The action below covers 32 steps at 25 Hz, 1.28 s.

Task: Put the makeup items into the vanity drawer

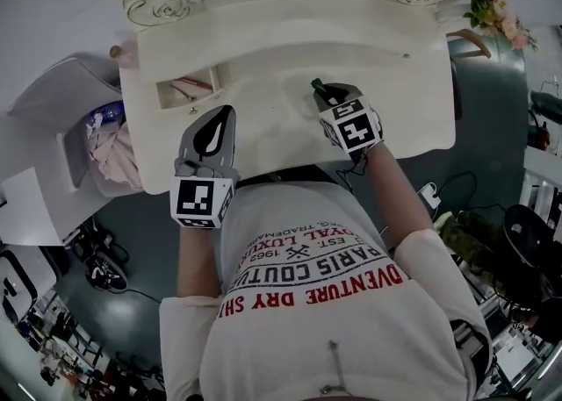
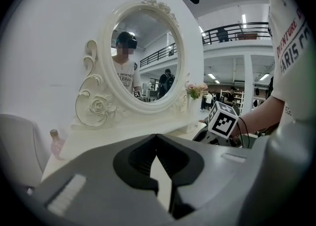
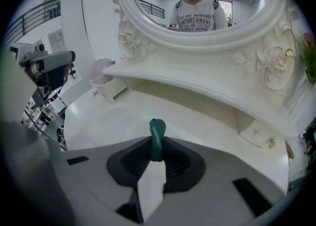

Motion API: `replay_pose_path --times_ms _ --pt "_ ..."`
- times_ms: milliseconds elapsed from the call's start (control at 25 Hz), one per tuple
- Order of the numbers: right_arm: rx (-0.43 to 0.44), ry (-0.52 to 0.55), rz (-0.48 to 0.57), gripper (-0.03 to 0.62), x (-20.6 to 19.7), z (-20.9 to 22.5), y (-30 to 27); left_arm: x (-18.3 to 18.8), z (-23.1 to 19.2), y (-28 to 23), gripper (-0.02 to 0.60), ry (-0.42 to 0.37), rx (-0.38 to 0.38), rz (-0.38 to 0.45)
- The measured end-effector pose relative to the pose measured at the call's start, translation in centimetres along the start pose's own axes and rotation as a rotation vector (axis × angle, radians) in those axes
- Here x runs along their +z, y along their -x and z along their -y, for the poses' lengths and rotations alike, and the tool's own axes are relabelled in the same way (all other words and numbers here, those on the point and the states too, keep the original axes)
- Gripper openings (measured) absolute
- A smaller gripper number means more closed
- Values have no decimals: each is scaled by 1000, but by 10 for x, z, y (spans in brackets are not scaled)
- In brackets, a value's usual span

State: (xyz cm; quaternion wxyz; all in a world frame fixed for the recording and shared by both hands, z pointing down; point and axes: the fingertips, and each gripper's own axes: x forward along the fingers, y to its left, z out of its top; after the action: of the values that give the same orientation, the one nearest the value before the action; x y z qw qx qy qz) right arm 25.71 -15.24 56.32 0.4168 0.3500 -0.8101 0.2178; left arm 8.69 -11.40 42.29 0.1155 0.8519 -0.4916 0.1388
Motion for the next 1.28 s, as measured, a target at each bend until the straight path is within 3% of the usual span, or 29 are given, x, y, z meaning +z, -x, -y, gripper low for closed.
replay_pose_path --times_ms 240,680,1280 --pt "21 54 62 67 58 -35 -1 10 -35 25 11 -9 26 21" --pt "103 178 100 67 142 -124 -31 10 -126 89 11 12 142 40" --pt "215 284 56 97 180 -212 -85 -15 -192 142 11 78 255 39"
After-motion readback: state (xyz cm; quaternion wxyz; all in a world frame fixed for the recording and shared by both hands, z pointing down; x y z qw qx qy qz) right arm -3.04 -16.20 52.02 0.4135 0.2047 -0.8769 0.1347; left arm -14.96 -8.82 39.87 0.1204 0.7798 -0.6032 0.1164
